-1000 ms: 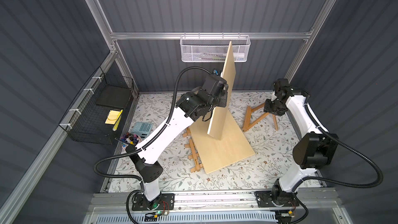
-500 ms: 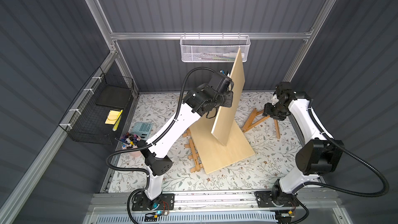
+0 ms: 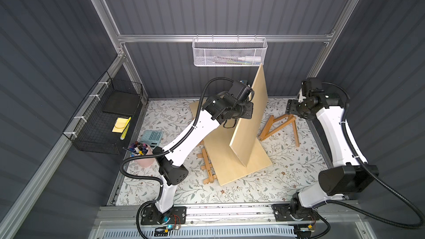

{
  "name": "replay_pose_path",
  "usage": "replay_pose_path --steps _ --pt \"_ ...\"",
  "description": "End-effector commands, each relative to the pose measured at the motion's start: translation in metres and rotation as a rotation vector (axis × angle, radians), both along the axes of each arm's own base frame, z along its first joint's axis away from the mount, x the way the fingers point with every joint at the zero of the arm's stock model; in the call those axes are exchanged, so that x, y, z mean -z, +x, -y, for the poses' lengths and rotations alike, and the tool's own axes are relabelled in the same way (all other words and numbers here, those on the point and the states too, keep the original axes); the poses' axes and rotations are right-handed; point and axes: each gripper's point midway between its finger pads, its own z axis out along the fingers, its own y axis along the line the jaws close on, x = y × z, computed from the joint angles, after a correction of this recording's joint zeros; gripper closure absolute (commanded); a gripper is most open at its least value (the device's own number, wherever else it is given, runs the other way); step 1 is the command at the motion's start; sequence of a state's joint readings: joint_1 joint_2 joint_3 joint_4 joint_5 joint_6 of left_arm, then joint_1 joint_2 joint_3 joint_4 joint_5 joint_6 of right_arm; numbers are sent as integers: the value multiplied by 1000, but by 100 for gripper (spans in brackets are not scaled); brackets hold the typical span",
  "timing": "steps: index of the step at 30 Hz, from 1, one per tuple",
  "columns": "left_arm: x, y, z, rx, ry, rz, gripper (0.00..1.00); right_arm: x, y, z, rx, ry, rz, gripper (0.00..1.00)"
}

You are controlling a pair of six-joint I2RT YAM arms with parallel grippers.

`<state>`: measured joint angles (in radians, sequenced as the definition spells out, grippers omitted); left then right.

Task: Assemble the easel
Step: Adjust the easel at the center of the board, then place the drawing board on the easel.

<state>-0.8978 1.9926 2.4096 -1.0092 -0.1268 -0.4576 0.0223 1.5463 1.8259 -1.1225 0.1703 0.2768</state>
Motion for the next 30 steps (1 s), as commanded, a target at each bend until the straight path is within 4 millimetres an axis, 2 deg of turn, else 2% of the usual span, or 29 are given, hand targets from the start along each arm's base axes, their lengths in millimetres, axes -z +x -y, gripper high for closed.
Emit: replay_pose_path --steps 1,3,6,9,15,19,30 --pt "-84 3 12 2 -242 165 100 -57 -2 -7 -18 -4 169 19" --pt "-82 3 13 7 -236 167 100 -84 1 -39 -139 20 234 19" --pt "-80 3 14 9 -213 187 100 -104 2 -92 -293 74 256 19" --pt "-79 4 12 7 -188 213 100 -109 0 -139 -358 201 241 20" --pt "-79 7 5 -7 -139 277 100 -103 -5 -205 -407 326 185 20" --pt "-81 6 2 -2 -120 305 100 -88 -6 -218 -372 361 117 20" --pt "-81 -5 9 -15 -75 404 100 -57 -14 -198 -197 301 -24 29"
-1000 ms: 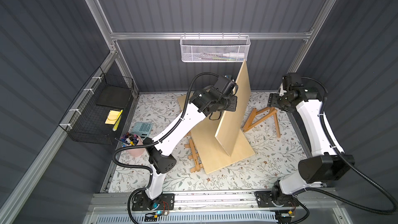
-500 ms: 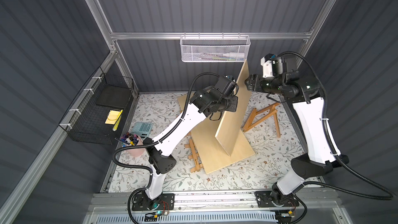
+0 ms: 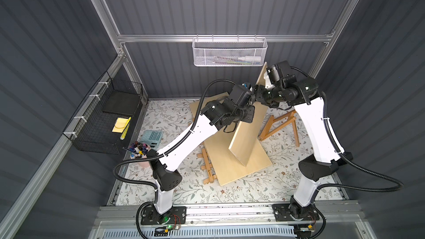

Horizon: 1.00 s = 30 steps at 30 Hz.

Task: Assemble the easel
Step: Place the drawing board on the easel.

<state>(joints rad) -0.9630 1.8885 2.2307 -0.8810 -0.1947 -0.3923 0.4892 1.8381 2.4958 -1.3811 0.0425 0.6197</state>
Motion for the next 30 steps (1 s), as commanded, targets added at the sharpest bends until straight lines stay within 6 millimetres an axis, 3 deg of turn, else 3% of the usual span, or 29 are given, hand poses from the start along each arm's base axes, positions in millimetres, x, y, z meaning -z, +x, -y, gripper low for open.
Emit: replay_pose_path --steps 1,9,19,22,30 --pt "-76 15 3 -58 -92 315 100 24 -7 12 75 -58 -110 29" --pt "-89 -8 19 -46 -28 420 100 43 -15 3 51 -57 -213 37" --pt "-100 -59 66 71 81 588 100 60 -20 -3 4 -112 -259 46" --pt "-104 -62 69 70 69 594 100 65 -19 -10 -20 -126 -255 51" --pt "-110 -67 74 90 22 591 100 74 -11 -29 -27 -92 -250 50"
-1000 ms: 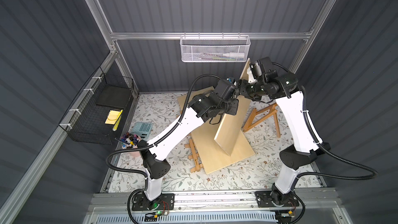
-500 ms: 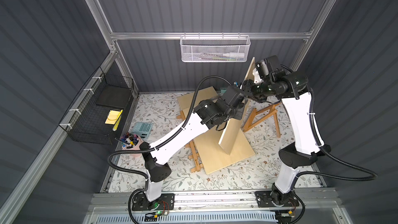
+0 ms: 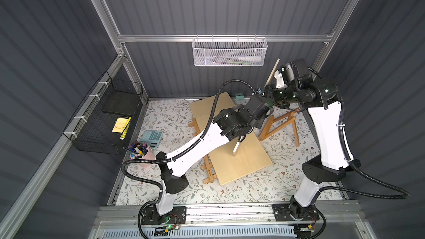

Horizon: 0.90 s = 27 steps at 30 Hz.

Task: Assemble the easel
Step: Place the drawing board on the easel.

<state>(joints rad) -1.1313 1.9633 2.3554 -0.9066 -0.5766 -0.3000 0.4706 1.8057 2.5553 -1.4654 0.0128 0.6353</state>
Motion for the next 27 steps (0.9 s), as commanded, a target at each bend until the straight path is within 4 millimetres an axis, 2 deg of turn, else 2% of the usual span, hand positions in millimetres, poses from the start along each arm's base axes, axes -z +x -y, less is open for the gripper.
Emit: replay_pose_path --steps 1,6,11,17,19,27 --pt "-90 -49 58 225 -86 335 100 92 11 -46 -40 -113 -246 50" --pt "-87 -48 70 246 -102 352 100 103 12 -64 -10 -67 -266 50" --pt "-78 -45 79 242 -126 357 100 107 22 -74 36 -13 -256 49" --pt "-83 -47 74 228 -166 366 100 108 32 -81 34 19 -249 51" --pt "-87 -49 71 229 -182 363 100 106 33 -80 34 33 -243 57" --pt "-90 -59 74 287 -236 337 100 79 44 -84 -12 151 -148 95"
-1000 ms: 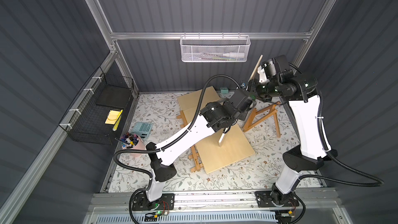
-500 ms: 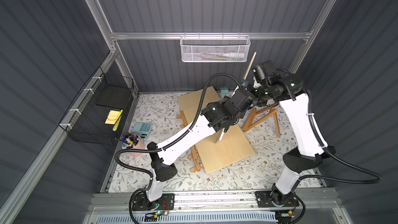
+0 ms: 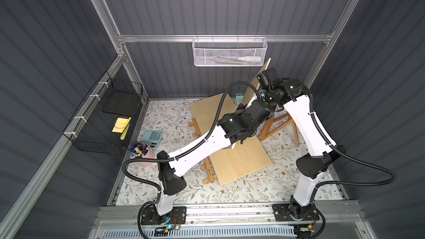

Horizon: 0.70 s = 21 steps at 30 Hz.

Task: Assemble the easel
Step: Place the drawing board on the easel.

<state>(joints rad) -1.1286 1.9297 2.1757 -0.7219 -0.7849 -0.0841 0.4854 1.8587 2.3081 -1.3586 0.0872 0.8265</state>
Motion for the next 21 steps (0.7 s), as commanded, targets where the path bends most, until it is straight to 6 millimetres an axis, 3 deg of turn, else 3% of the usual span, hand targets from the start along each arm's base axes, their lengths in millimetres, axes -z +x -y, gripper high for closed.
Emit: replay_pose_path --steps 1,9,12,14,21 --pt "-99 -85 87 418 -386 118 100 -7 12 -74 -176 209 61 99" --pt "-104 -69 60 416 -526 18 100 -42 11 -50 -187 212 177 98" --pt "-97 -60 54 382 -515 9 100 -65 10 -37 -187 210 243 76" --pt "-91 -56 53 363 -493 -4 100 -80 7 -28 -185 202 290 67" --pt "-77 -47 63 337 -457 -26 100 -111 -6 -9 -177 187 373 61"
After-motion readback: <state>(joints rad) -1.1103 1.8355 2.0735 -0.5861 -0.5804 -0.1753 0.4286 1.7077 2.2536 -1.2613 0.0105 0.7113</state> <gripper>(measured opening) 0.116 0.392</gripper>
